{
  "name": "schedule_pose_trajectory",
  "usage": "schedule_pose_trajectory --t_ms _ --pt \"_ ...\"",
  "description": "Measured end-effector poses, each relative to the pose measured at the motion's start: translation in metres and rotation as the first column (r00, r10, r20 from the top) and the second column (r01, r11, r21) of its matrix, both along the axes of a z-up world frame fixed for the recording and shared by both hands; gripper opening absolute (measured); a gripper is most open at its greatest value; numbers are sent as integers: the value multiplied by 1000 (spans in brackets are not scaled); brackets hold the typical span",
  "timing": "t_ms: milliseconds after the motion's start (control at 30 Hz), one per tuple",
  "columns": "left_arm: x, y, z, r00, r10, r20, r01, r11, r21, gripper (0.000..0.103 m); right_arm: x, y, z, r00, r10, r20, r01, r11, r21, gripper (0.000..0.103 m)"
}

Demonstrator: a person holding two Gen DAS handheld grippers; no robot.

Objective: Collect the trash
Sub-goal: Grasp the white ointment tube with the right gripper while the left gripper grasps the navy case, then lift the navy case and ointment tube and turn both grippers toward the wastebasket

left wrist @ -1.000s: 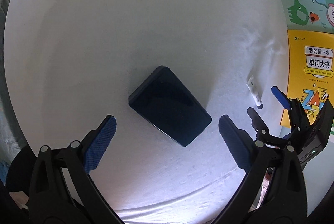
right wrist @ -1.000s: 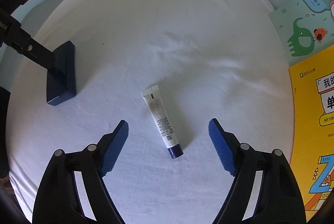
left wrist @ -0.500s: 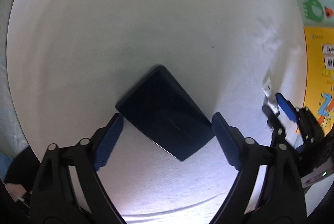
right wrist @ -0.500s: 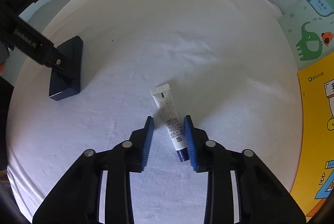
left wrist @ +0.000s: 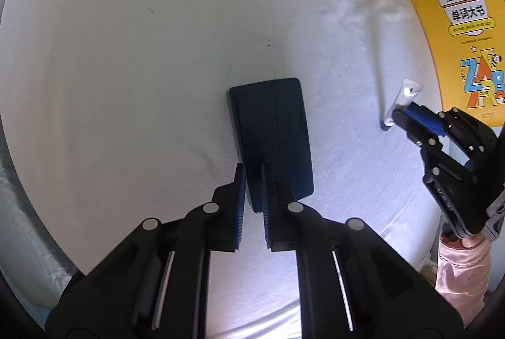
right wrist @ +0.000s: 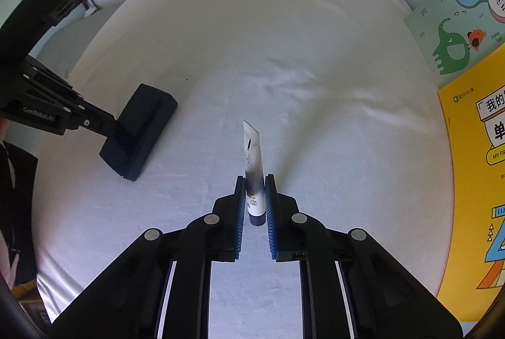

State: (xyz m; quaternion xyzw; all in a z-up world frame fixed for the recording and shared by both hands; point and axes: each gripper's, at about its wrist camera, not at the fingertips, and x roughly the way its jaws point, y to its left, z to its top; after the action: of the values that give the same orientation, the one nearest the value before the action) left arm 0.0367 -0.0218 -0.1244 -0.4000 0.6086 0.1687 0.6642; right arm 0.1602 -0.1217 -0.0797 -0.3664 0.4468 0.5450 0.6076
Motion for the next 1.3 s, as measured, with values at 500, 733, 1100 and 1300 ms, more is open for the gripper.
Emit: schedule_pose_trajectory --t_ms 500,733,1100,1300 --pt "29 -10 -21 997 39 -68 -35 997 62 88 10 11 -17 999 -49 11 49 999 0 50" --pt "53 -33 -19 991 -77 -114 102 966 237 56 16 15 -30 1000 -9 2 9 1000 -17 16" --pt "27 -16 -9 986 -167 -23 168 974 151 50 17 -2 -11 987 -127 -101 132 990 44 16" --pt "3 3 15 974 -226 14 219 955 200 50 1 0 15 987 -135 -92 142 987 73 16"
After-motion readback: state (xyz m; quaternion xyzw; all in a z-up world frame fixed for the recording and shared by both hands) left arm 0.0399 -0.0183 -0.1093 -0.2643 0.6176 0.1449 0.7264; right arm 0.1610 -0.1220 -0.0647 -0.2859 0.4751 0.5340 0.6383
